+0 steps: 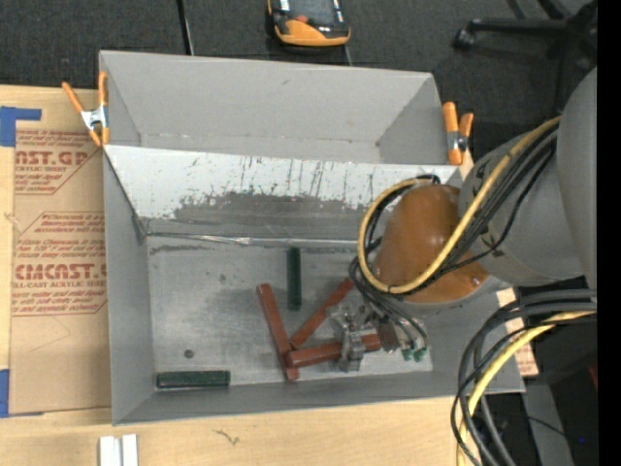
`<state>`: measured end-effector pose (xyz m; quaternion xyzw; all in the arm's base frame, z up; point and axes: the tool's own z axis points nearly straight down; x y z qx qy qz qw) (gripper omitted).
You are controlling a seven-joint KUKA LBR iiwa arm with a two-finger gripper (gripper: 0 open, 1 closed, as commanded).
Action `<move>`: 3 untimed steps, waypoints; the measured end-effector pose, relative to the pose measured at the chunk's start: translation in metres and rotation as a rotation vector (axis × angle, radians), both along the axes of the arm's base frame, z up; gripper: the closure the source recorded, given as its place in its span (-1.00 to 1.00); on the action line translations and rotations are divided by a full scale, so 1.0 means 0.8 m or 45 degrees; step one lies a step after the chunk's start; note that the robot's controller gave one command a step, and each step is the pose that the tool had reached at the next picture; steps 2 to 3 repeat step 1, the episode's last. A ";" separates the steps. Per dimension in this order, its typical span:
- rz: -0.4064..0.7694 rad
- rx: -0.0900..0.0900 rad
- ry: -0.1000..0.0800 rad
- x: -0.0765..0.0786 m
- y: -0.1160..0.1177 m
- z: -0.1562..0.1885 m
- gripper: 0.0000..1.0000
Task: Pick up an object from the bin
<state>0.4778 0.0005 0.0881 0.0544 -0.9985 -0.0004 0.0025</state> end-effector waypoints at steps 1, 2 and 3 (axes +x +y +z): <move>0.000 0.000 -0.005 0.001 0.000 0.123 1.00; 0.000 0.000 -0.005 0.001 0.000 0.123 1.00; 0.000 0.000 -0.005 0.001 0.000 0.123 1.00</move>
Offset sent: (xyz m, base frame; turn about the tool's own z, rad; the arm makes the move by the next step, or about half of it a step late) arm 0.0001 -0.0002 0.0147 0.0000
